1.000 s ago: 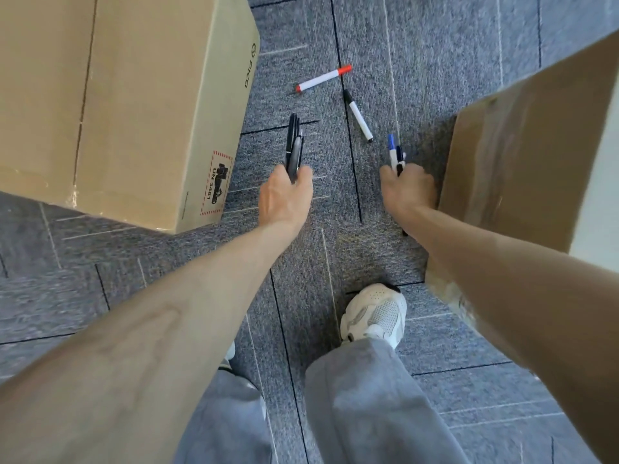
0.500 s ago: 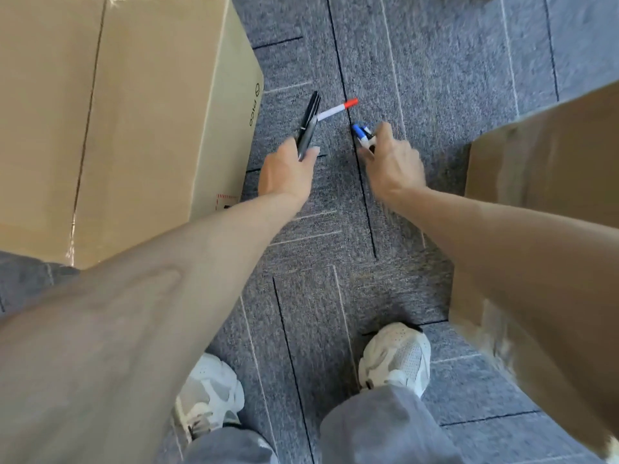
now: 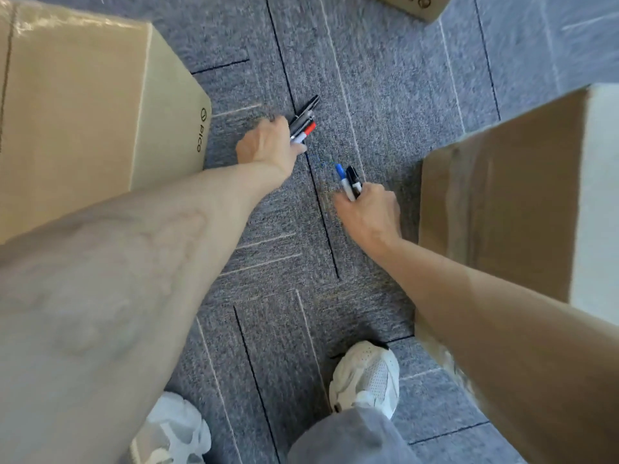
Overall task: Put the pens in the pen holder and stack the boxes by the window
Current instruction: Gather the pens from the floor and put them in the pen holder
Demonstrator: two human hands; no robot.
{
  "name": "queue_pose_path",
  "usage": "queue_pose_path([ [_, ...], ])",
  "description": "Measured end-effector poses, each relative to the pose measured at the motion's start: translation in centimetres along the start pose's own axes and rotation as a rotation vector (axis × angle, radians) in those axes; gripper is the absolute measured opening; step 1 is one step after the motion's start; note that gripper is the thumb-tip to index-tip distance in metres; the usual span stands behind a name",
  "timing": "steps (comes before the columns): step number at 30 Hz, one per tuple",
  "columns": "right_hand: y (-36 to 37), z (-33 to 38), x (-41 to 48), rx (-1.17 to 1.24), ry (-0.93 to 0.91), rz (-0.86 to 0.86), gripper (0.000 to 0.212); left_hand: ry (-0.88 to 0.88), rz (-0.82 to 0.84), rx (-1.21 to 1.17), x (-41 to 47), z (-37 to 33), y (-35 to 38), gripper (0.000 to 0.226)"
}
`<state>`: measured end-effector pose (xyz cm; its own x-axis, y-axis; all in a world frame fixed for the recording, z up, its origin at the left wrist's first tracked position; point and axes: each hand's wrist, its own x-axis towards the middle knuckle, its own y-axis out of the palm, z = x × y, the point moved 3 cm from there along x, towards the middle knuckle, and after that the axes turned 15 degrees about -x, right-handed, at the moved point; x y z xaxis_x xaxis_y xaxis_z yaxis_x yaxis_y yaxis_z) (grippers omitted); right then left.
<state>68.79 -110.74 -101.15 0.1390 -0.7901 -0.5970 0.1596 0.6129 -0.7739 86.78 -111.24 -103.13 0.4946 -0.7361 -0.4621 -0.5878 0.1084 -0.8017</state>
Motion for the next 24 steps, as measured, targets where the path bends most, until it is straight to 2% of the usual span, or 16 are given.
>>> queue_pose_path([
  [2, 0.2, -0.6, -0.8, 0.099, 0.052, 0.03, 0.031, 0.001, 0.065, 0.039, -0.4, -0.5, -0.5, 0.038],
  [4, 0.0, -1.1, -2.2, 0.206, 0.101, 0.061, 0.03, -0.053, 0.155, -0.025, -1.8, -0.4, -1.0, 0.03],
  [9, -3.8, -1.0, -6.6, 0.339, 0.16, 0.122, 0.028, -0.243, 0.251, -0.545, -8.7, -0.2, -3.6, 0.021],
  [14, -10.5, 2.2, -13.0, 0.376, 0.224, 0.172, 0.036, -0.507, 0.234, -0.95, -16.4, -2.3, -10.7, 0.02],
  [21, -19.9, 6.9, -24.9, 0.519, 0.284, 0.376, 0.027, -0.549, 0.334, -1.069, -25.0, -6.3, -23.6, 0.039],
  [24, -24.6, 8.8, -30.6, 0.612, 0.306, 0.43, 0.032, -0.555, 0.349, -1.063, -29.9, -7.6, -29.9, 0.041],
])
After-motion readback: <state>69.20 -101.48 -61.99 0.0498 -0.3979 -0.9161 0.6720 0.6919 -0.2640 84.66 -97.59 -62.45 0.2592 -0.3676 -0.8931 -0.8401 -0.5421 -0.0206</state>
